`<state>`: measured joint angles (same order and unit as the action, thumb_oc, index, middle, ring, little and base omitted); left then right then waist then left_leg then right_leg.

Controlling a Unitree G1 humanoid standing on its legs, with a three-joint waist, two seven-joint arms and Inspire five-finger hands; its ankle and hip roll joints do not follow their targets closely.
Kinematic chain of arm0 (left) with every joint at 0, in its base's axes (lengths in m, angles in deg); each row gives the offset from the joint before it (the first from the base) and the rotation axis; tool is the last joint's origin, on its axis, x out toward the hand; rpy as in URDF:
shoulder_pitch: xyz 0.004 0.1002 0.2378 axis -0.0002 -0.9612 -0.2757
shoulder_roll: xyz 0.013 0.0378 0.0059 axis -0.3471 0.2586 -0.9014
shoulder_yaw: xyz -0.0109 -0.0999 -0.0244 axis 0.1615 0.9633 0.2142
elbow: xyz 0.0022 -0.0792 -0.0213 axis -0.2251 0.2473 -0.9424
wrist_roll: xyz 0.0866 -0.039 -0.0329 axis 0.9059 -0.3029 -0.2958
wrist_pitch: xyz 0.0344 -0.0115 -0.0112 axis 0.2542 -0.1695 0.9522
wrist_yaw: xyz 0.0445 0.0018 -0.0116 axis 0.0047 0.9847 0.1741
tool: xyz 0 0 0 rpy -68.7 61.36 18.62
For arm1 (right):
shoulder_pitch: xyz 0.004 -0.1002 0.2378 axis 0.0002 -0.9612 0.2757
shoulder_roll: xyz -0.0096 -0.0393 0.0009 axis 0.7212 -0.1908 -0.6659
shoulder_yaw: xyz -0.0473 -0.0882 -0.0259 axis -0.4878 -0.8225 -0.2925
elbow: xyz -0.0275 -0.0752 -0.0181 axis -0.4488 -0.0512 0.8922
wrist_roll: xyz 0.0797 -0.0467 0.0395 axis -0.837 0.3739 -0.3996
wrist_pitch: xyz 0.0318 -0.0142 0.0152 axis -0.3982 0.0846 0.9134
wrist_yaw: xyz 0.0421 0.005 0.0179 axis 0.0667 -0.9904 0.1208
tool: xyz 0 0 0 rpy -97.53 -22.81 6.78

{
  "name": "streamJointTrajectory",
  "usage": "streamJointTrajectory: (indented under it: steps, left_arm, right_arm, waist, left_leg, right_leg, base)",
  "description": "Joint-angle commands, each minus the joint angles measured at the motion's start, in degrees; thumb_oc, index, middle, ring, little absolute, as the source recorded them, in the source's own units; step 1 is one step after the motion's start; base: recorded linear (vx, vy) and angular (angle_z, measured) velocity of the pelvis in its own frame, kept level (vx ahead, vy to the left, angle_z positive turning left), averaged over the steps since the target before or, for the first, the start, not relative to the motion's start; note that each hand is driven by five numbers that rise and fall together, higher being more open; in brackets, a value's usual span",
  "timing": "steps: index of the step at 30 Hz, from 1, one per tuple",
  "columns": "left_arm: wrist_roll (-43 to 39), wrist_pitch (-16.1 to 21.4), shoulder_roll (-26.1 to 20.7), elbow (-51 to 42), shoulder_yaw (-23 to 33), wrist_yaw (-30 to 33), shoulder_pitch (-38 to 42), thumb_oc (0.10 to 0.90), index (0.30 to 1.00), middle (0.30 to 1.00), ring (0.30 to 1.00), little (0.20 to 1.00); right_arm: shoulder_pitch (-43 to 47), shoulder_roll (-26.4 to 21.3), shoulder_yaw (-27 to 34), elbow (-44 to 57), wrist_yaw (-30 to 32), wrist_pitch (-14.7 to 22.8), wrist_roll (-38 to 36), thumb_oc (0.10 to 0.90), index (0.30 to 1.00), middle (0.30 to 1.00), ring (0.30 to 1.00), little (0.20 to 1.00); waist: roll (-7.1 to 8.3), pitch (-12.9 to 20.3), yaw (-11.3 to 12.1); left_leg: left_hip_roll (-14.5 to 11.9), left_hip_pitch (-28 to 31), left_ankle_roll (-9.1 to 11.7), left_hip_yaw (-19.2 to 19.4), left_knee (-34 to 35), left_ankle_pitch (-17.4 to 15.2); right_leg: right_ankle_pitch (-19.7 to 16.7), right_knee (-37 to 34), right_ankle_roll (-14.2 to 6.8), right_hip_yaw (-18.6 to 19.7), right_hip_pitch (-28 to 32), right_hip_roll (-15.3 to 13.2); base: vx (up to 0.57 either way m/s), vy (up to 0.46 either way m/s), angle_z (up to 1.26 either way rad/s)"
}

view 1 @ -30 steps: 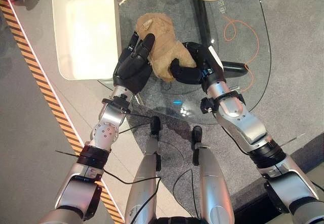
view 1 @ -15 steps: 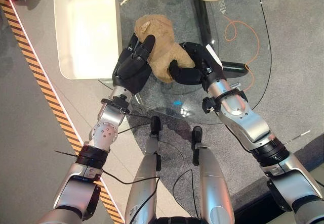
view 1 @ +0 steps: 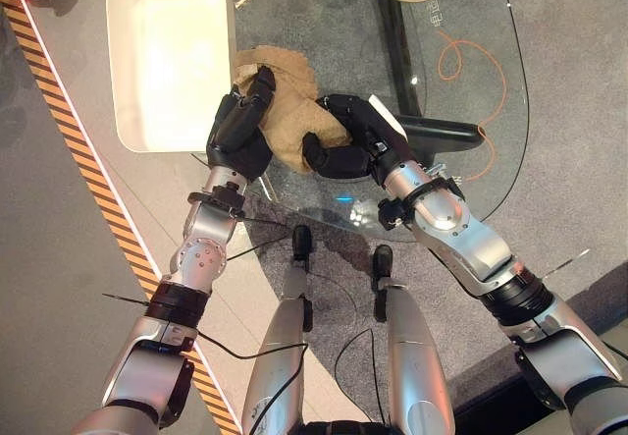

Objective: Wipe the table with a cloth and put it in the basket.

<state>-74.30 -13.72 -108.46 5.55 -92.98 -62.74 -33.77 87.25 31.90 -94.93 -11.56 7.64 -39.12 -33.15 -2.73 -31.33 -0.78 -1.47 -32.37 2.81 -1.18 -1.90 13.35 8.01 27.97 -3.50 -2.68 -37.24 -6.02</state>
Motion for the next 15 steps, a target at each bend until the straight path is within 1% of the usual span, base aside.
streamJointTrajectory:
  steps: [1, 8, 9, 10, 11, 12, 15]
  left_arm:
    - [1.31, 3.17, 2.42, -11.37, -1.91, -6.15, 10.36, 0.100, 0.300, 0.300, 0.300, 0.200]
    - [1.72, 4.48, 3.18, -11.62, -1.19, -4.99, 10.23, 0.100, 0.300, 0.300, 0.300, 0.200]
    - [1.86, 5.26, 3.33, -11.64, -0.98, -4.30, 10.21, 0.100, 0.300, 0.300, 0.300, 0.200]
    - [1.75, 6.03, 3.31, -11.59, -0.65, -3.80, 10.17, 0.100, 0.300, 0.300, 0.300, 0.200]
    - [1.46, 6.71, 3.38, -11.68, -0.43, -3.24, 10.14, 0.100, 0.300, 0.300, 0.300, 0.200]
    - [1.31, 7.71, 3.49, -11.71, -0.12, -2.58, 10.08, 0.100, 0.300, 0.300, 0.300, 0.200]
    - [0.75, 10.32, 4.02, -11.25, 0.94, -1.02, 10.21, 0.100, 0.300, 0.300, 0.300, 0.200]
  right_arm:
    - [7.40, 2.54, -1.22, 3.50, -1.27, 2.79, 1.23, 0.100, 0.300, 0.300, 0.300, 0.200]
    - [7.09, 3.06, -0.81, 3.24, -1.44, 3.04, 1.89, 0.100, 0.300, 0.300, 0.300, 0.200]
    - [7.14, 3.11, -0.73, 3.21, -1.44, 3.03, 1.88, 0.125, 0.321, 0.321, 0.321, 0.225]
    - [7.13, 3.09, -0.60, 3.29, -1.45, 2.93, 1.71, 0.185, 0.373, 0.373, 0.373, 0.285]
    - [7.18, 3.03, -0.56, 3.24, -1.33, 2.96, 1.58, 0.660, 0.780, 0.780, 0.780, 0.760]
    - [7.14, 3.12, -0.54, 3.28, -1.18, 2.97, 1.66, 0.800, 0.900, 0.900, 0.900, 0.900]
    - [7.10, 3.55, -0.32, 2.77, -1.09, 3.26, 1.54, 0.800, 0.900, 0.900, 0.900, 0.900]
  waist:
    - [2.56, 1.54, 0.97]
    - [2.71, 1.54, 1.16]
    - [2.74, 1.54, 1.18]
    - [2.79, 1.54, 1.23]
    - [2.82, 1.54, 1.27]
    - [2.83, 1.54, 1.29]
    - [2.86, 1.54, 1.37]
  left_leg:
    - [1.04, 2.31, 0.51, -0.86, -7.00, -11.40]
    - [1.12, 2.24, 0.64, -1.05, -7.20, -11.40]
    - [1.11, 2.25, 0.66, -1.06, -7.17, -11.39]
    - [1.09, 2.28, 0.68, -1.09, -7.10, -11.37]
    - [1.08, 2.33, 0.70, -1.11, -7.04, -11.34]
    - [1.08, 2.36, 0.69, -1.16, -7.02, -11.35]
    - [1.15, 2.22, 0.68, -1.30, -7.11, -11.40]
  right_leg:
    - [-9.81, -16.39, -3.13, -0.40, 5.63, -2.46]
    - [-9.61, -16.20, -3.06, -0.61, 5.76, -2.42]
    - [-9.60, -16.26, -3.05, -0.65, 5.81, -2.44]
    - [-9.59, -16.33, -3.06, -0.67, 5.87, -2.45]
    - [-9.59, -16.36, -3.04, -0.68, 5.92, -2.44]
    - [-9.57, -16.29, -3.03, -0.67, 5.86, -2.41]
    - [-9.48, -16.20, -2.95, -0.72, 5.73, -2.40]
  base:
    - [0.00, 0.000, 0.00]
    - [0.00, 0.000, 0.00]
    - [0.00, 0.000, 0.00]
    - [0.00, 0.000, 0.00]
    - [0.00, 0.000, 0.00]
    - [0.00, 0.000, 0.00]
    - [0.00, 0.000, 0.00]
